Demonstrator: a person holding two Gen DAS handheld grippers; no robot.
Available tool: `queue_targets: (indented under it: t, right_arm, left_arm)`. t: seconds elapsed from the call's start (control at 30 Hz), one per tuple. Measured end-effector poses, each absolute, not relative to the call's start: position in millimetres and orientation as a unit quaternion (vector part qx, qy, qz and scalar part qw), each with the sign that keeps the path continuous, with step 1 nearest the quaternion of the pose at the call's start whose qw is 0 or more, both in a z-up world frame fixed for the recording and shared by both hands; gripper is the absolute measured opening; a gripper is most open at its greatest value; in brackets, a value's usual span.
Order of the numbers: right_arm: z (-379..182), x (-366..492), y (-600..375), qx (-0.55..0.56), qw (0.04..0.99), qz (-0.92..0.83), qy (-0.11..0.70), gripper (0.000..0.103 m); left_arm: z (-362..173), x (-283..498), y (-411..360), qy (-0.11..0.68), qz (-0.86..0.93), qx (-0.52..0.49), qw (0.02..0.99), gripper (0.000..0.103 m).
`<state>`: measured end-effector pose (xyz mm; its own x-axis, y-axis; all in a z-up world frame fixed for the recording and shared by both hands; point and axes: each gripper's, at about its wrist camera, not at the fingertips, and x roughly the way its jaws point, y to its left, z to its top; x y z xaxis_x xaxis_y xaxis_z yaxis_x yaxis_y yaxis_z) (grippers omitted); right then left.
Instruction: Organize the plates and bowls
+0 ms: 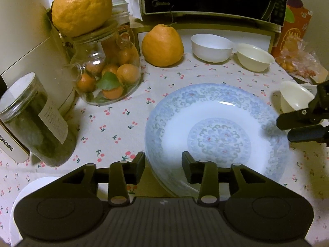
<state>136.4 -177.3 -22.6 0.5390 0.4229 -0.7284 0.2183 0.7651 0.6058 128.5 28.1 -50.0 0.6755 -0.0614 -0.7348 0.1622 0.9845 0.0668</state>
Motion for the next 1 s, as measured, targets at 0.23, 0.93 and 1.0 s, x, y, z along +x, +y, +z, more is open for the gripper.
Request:
queue_targets:
  t: [0.23, 0.93, 1.0]
  right_arm:
    - [-16.2, 129.5, -178.9, 0.334, 0.813, 0.064, 0.473, 0.065]
    - [-0.9, 98.2, -168.8, 0.289, 0.827, 0.061, 0.478, 0.089]
    - [0.5, 94.1, -165.3, 0.281, 0.828, 0.064, 0.480, 0.090]
  left_arm:
    - [-42.7, 124.9, 29.1, 0.417, -0.073, 0.051, 0.904, 0.072]
    - [-20.8, 95.5, 46.1, 0.456, -0.099, 0.037, 0.884, 0.101]
    - [-19.7, 92.6, 52.1, 0.459, -0.098, 0.034, 0.882, 0.101]
